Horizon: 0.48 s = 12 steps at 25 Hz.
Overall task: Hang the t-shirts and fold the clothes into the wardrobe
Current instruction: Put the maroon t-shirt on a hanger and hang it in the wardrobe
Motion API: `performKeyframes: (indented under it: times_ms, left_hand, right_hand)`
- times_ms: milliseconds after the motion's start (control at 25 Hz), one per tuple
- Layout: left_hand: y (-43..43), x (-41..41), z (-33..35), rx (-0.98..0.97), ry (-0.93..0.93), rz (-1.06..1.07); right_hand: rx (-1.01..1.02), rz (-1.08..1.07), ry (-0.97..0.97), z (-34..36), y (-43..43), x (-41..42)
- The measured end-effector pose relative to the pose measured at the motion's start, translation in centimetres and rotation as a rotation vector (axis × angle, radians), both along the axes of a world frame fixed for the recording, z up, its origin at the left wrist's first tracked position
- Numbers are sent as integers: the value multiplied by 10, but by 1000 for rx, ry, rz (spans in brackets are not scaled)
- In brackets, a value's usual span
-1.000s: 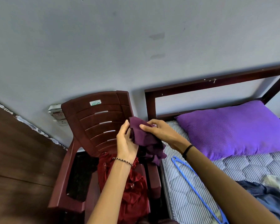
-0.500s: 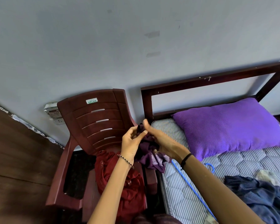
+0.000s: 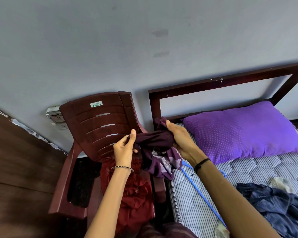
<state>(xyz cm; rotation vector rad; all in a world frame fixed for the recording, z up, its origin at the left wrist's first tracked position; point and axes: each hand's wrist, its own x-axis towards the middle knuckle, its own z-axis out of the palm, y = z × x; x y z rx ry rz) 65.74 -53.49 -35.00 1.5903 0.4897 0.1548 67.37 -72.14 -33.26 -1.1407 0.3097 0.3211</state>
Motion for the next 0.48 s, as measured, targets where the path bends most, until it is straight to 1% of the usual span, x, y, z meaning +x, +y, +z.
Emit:
performKeyframes:
  times_ms: [80,160,280,320,360,440,480]
  left_hand:
    - [6,-4,5,192,-32,-8]
    - [8,-6,11,342,-69,-55]
    - [6,-5,18,408,-51,-136]
    - [5,-5,19,406,-32,-161]
    - [4,-5,19,376,-14,-176]
    - [3,-2,15,221,2,-193]
    - [3,0,14,136,-1,-204]
  right_hand:
    - [-118,-10,-78,-1,0,1]
    - [-183,-58,-114,-2,4,4]
    - [-229,-152,-178,5,7,14]
    - [-295,-162,-197,4,6,19]
    - [-403,-145,-226,2,5,21]
    - [-779,-32,-362,6,4,18]
    - [-901,26,-462,4,5,17]
